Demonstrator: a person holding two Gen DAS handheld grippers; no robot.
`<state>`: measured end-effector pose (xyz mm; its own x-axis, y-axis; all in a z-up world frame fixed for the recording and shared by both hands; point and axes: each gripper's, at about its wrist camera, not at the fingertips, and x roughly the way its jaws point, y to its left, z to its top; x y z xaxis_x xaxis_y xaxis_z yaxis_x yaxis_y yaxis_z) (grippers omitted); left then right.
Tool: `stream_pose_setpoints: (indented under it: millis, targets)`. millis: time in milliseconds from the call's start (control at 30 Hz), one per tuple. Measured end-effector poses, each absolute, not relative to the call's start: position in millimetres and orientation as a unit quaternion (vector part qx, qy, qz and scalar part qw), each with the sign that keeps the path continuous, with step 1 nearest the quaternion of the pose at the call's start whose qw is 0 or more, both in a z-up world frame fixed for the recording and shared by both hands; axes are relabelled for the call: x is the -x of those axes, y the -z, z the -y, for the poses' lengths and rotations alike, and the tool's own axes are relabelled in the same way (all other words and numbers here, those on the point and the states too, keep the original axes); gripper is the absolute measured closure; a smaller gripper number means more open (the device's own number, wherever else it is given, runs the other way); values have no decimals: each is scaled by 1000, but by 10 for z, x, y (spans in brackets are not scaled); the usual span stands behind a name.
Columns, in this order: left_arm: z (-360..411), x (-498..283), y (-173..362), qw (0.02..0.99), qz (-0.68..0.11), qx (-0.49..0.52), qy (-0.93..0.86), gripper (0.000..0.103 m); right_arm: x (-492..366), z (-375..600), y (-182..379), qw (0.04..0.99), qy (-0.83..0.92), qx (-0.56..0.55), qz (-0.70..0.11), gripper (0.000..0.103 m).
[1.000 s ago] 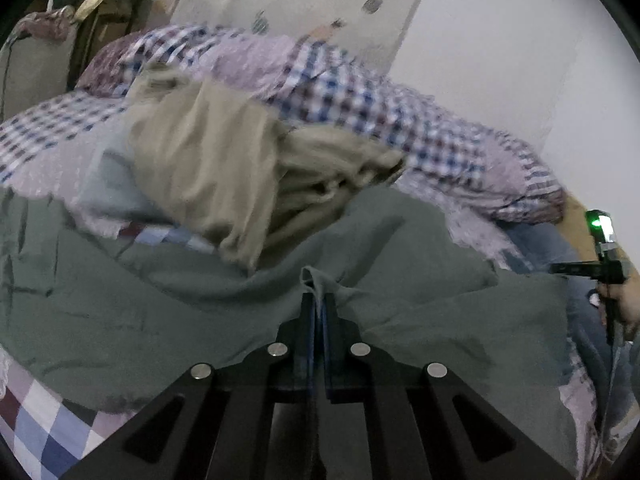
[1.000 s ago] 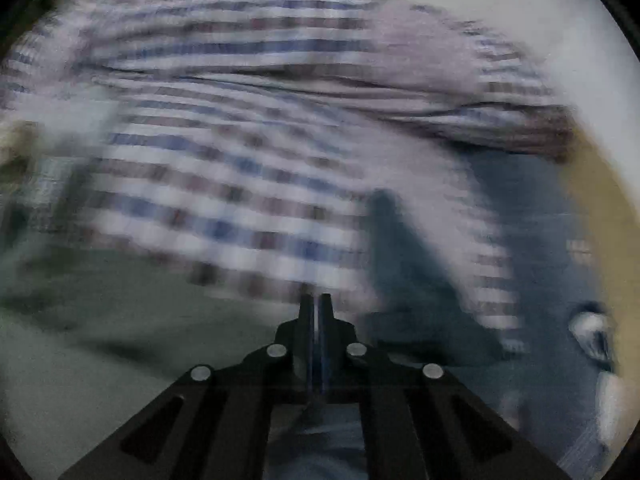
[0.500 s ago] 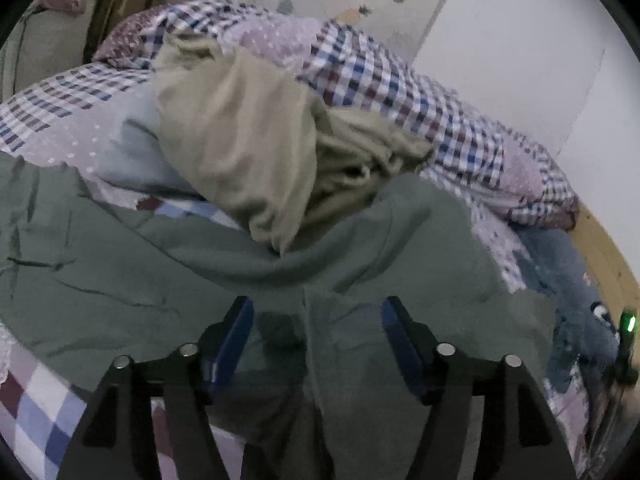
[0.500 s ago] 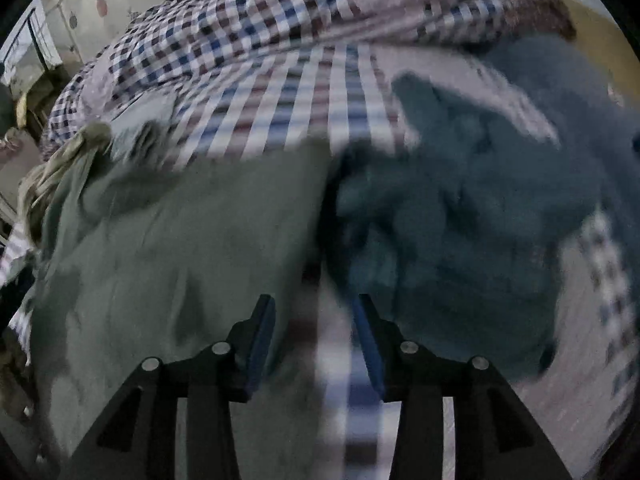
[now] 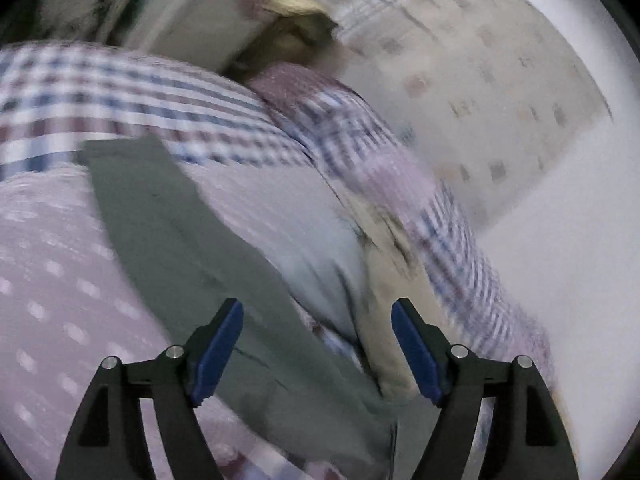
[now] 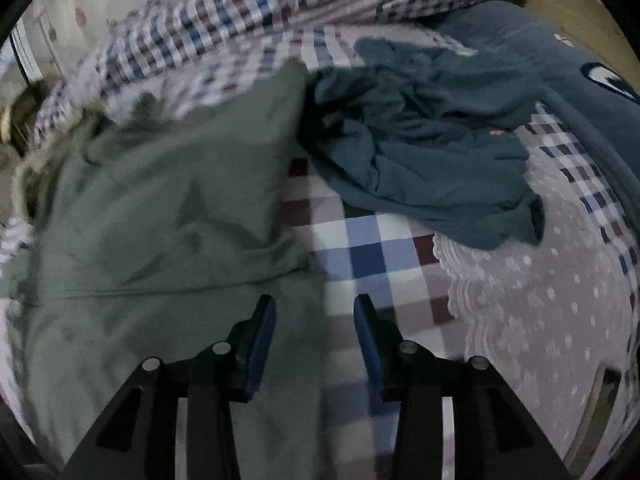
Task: Fold clothes
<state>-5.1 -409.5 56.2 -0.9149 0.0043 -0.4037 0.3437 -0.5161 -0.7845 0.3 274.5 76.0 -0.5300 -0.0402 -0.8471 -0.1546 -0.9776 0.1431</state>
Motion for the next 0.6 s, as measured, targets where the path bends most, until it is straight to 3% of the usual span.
stream_pose_setpoints:
  millis: [200,600]
  targets:
    - [5017,-269,-271,115,-593,-160,781,21,-395,-2496,-970,-1,-878,462,-126,59]
    - [5475,-11,-86,135,-571,-255,769,21,-662,-1895,-1080,-68,-874,463,-127,59]
